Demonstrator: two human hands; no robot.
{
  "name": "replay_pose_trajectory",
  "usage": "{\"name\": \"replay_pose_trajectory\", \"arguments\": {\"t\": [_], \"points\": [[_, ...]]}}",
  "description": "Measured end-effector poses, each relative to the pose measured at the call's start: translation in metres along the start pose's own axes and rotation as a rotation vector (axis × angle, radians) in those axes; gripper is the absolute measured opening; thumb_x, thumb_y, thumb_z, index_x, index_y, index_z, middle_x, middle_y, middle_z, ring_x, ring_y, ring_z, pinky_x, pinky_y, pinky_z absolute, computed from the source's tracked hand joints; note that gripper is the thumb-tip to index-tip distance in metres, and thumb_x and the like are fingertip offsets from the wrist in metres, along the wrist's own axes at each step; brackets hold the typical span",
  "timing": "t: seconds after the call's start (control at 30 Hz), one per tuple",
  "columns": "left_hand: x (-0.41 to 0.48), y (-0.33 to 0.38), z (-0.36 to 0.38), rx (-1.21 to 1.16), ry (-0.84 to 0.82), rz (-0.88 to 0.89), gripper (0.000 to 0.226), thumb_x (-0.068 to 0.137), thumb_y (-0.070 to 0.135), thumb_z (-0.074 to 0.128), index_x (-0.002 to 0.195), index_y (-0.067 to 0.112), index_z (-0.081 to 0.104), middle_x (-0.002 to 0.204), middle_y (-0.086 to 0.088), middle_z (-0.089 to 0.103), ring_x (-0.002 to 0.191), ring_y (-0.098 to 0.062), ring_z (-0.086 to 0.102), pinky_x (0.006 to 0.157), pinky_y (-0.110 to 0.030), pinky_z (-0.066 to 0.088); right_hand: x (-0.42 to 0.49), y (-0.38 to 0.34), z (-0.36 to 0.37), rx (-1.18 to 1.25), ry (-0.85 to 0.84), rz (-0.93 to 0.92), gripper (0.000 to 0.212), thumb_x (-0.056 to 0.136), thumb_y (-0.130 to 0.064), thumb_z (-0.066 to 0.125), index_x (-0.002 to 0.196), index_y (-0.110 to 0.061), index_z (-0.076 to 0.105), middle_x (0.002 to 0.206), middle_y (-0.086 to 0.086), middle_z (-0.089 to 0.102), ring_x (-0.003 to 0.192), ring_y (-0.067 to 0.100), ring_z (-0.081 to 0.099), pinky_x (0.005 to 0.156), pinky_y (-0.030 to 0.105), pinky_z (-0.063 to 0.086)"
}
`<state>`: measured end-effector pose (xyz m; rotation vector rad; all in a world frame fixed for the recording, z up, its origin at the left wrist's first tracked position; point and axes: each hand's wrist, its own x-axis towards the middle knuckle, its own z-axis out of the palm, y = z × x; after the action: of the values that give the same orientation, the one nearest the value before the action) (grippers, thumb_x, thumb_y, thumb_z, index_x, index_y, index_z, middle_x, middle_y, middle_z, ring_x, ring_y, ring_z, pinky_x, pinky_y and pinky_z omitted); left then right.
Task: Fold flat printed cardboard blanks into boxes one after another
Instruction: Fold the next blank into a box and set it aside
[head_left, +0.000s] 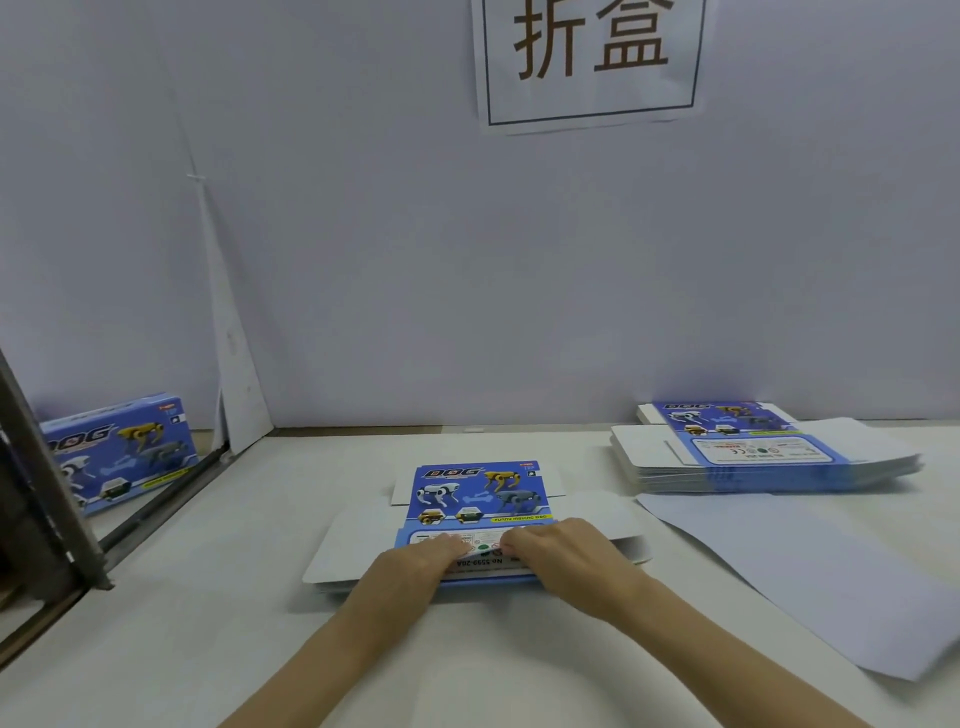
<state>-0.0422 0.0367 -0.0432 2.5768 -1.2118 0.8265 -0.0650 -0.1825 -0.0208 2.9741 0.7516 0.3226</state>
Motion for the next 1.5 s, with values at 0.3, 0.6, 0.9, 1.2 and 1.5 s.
{"name": "replay_pose_trajectory", "arguments": {"t": [0.3,0.6,0.9,1.2,1.5], "points": [[0.042,-0.017,-0.055,0.042,0.257,0.060,0.018,0.083,0.022,0.069,0.094,0.008,0.074,0.078,-0.001,0.073,0.058,-0.016,0.067,0.047,-0.022,0.053,-0.001,0.004,-0.059,-0.087,0.814,-0.055,0.009,0.085,-0.022,0.069,0.088,-0.016,0.074,0.090,0.003,0.075,0.085,0.019,0.072,0.087,0.038,0.056],[0.102,0.012,-0.105,-0.884,0.707,-0.589,0.049,0.093,0.025,0.051,0.141,0.031,0.042,0.106,0.019,0.066,0.092,-0.007,0.066,0.072,-0.024,0.058,-0.002,0.013,-0.115,0.941,0.780,0.560,0.065,0.093,-0.041,0.051,0.150,-0.029,0.022,0.154,-0.007,0.032,0.138,0.008,0.034,0.110,0.027,0.031],[0.114,0.032,-0.087,-1.036,0.578,-0.631,0.067,0.081,0.048,0.046,0.144,0.049,0.022,0.143,0.014,0.045,0.124,-0.011,0.050,0.097,-0.042,0.051,-0.004,0.024,-0.119,1.255,0.923,0.404,0.051,0.075,-0.059,0.066,0.122,-0.047,0.047,0.104,-0.025,0.064,0.102,0.001,0.062,0.077,0.021,0.056],[0.119,0.049,-0.073,-1.220,0.429,-0.635,0.052,0.082,0.055,0.041,0.134,0.048,0.043,0.120,0.020,0.062,0.095,0.011,0.062,0.060,-0.004,0.047,0.002,0.007,-0.102,1.493,0.513,0.289,0.036,0.073,-0.050,0.065,0.103,-0.032,0.069,0.098,-0.005,0.074,0.091,0.018,0.071,0.077,0.028,0.057],[0.102,0.015,-0.087,-1.322,0.225,-0.660,0.094,0.025,0.057,0.092,0.108,0.028,0.060,0.100,0.002,0.074,0.088,-0.018,0.072,0.064,-0.027,0.058,-0.020,0.048,-0.112,1.538,0.394,0.370,0.047,0.064,-0.031,0.076,0.105,-0.012,0.066,0.093,0.009,0.075,0.081,0.028,0.073,0.067,0.038,0.060]]}}
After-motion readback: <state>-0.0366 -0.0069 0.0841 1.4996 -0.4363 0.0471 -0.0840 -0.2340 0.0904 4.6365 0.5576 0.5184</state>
